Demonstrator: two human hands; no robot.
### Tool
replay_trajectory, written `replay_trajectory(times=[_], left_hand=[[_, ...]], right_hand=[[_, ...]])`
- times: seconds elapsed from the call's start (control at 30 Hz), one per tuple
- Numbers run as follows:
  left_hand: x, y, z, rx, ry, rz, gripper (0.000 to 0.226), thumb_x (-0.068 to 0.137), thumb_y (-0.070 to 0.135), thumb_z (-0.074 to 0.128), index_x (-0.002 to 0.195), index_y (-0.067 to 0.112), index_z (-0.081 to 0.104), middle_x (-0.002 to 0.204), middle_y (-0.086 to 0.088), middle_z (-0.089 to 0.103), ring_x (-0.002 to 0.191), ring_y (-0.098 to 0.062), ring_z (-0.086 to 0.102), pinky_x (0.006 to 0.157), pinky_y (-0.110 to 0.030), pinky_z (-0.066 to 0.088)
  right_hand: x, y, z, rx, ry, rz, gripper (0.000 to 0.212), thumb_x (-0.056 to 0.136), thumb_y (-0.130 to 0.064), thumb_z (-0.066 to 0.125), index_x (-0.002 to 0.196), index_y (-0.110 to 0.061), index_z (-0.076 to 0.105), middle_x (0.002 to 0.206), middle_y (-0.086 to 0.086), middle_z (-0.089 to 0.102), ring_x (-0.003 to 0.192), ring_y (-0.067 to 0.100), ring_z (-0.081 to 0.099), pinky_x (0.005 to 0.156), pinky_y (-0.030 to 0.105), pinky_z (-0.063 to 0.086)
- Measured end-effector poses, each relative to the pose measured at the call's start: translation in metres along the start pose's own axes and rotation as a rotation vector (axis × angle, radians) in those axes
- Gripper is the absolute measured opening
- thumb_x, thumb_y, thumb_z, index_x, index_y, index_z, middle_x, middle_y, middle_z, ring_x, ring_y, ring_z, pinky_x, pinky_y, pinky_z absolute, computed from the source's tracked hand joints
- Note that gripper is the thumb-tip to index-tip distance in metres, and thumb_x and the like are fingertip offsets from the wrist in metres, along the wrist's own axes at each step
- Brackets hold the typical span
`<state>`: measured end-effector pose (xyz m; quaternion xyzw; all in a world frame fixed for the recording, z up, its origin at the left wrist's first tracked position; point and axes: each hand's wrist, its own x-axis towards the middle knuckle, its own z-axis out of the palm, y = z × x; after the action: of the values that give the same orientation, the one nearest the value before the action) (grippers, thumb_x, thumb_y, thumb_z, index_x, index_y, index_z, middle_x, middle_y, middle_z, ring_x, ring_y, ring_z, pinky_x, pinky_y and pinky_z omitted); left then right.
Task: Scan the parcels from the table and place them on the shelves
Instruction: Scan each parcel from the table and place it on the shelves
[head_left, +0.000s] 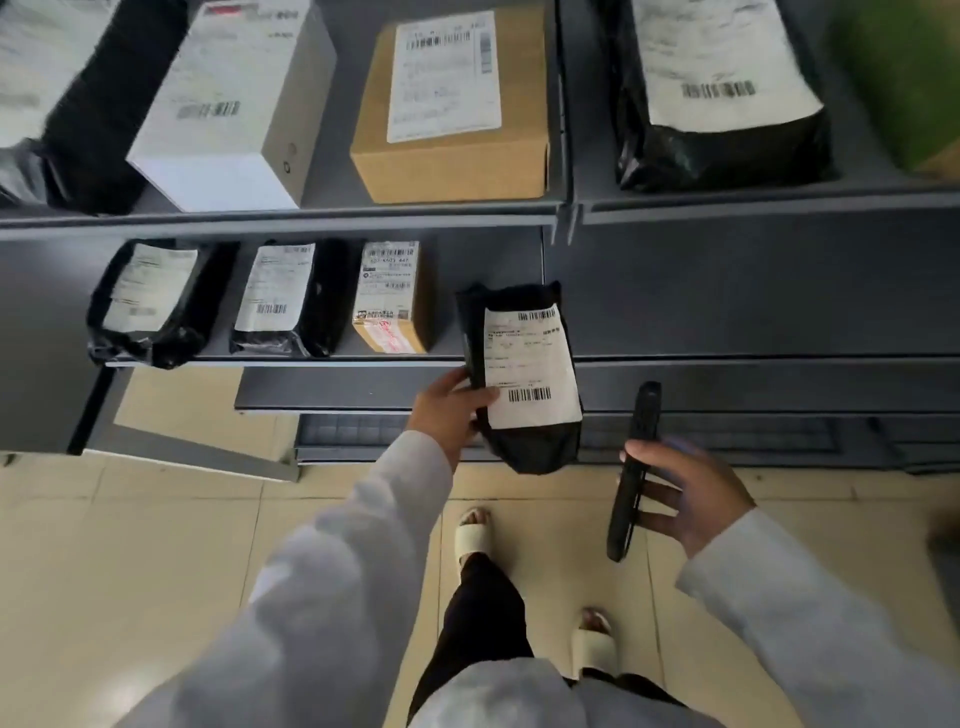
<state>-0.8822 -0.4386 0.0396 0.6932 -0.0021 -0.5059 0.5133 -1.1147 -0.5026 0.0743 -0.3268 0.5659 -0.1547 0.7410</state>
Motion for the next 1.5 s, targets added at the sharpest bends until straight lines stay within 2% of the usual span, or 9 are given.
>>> replay_trajectory(times=[0.33,0.53,0.7,0.83,0.97,1.07,1.2,1.37,1.5], left_hand=[[0.131,0.048,0.030,0.207,-0.008,0.085,0.029,0.086,-0.001,0.066,0.114,0.006,0.067,0.116,-0.011,0.070,0.109,-0.032,0.065,0.101,-0.046,0.051],[0.136,0.057,0.042,0.268,-0.008,0.126,0.034,0.090,0.001,0.062,0.122,0.009,0.065,0.110,-0.003,0.068,0.105,-0.025,0.064,0.099,-0.033,0.051],[0.130,0.061,0.037,0.393,0.082,0.165,0.035,0.087,0.019,0.070,0.121,0.015,0.067,0.116,0.001,0.070,0.094,-0.015,0.061,0.080,-0.019,0.047],[0.110,0.064,0.030,0.474,0.100,0.154,0.041,0.091,0.034,0.063,0.125,0.011,0.064,0.121,-0.009,0.068,0.108,-0.027,0.065,0.086,-0.031,0.052],[0.054,0.060,0.025,0.367,0.128,0.145,0.033,0.101,0.017,0.050,0.134,0.013,0.055,0.134,-0.012,0.057,0.126,-0.032,0.053,0.097,-0.035,0.048],[0.005,0.037,0.019,0.032,-0.016,0.077,0.025,0.100,0.001,0.044,0.117,0.009,0.060,0.115,-0.013,0.063,0.113,-0.032,0.057,0.078,-0.026,0.053],[-0.043,0.008,0.016,-0.046,-0.093,0.063,0.029,0.097,-0.006,0.044,0.089,0.009,0.067,0.092,-0.011,0.068,0.086,-0.027,0.064,0.078,-0.034,0.055],[-0.085,-0.001,0.007,-0.091,-0.090,0.136,0.022,0.096,-0.002,0.050,0.094,0.010,0.069,0.104,-0.015,0.070,0.099,-0.032,0.066,0.084,-0.037,0.055],[-0.123,-0.019,-0.006,-0.219,-0.012,0.210,0.024,0.096,-0.005,0.046,0.093,0.008,0.066,0.103,-0.018,0.066,0.094,-0.033,0.063,0.080,-0.036,0.054]], right_hand=[[-0.007,-0.003,0.013,0.096,0.210,0.023,0.019,0.086,-0.013,0.071,0.104,-0.018,0.070,0.098,0.010,0.071,0.088,0.028,0.067,0.066,0.037,0.057],[-0.018,0.004,0.027,0.131,0.198,0.031,0.024,0.075,-0.019,0.074,0.099,-0.020,0.069,0.100,0.012,0.069,0.094,0.031,0.066,0.072,0.040,0.058],[-0.022,0.008,0.030,0.145,0.225,0.024,0.011,0.087,-0.017,0.070,0.098,-0.019,0.069,0.098,0.012,0.071,0.091,0.031,0.068,0.067,0.038,0.057],[-0.033,-0.001,0.031,0.194,0.233,-0.004,0.011,0.087,-0.017,0.071,0.097,-0.019,0.068,0.105,0.015,0.070,0.092,0.032,0.067,0.070,0.041,0.058],[-0.048,-0.014,0.028,0.213,0.188,-0.053,0.016,0.086,-0.020,0.073,0.100,-0.017,0.066,0.101,0.014,0.070,0.089,0.031,0.067,0.070,0.040,0.059],[-0.054,-0.019,0.026,0.209,0.138,-0.077,0.009,0.087,-0.018,0.072,0.092,-0.017,0.065,0.089,0.011,0.066,0.079,0.027,0.064,0.062,0.036,0.059],[-0.062,-0.023,0.027,0.164,0.044,-0.088,0.008,0.088,-0.015,0.070,0.086,-0.018,0.062,0.072,0.005,0.066,0.060,0.019,0.066,0.049,0.031,0.055],[-0.068,-0.022,0.029,0.097,-0.088,-0.091,0.016,0.087,-0.010,0.070,0.080,-0.019,0.059,0.056,-0.001,0.063,0.042,0.012,0.062,0.044,0.027,0.052],[-0.071,-0.002,0.031,-0.022,-0.192,-0.064,0.011,0.084,-0.014,0.074,0.083,-0.020,0.065,0.075,0.005,0.067,0.056,0.019,0.067,0.051,0.031,0.054]])
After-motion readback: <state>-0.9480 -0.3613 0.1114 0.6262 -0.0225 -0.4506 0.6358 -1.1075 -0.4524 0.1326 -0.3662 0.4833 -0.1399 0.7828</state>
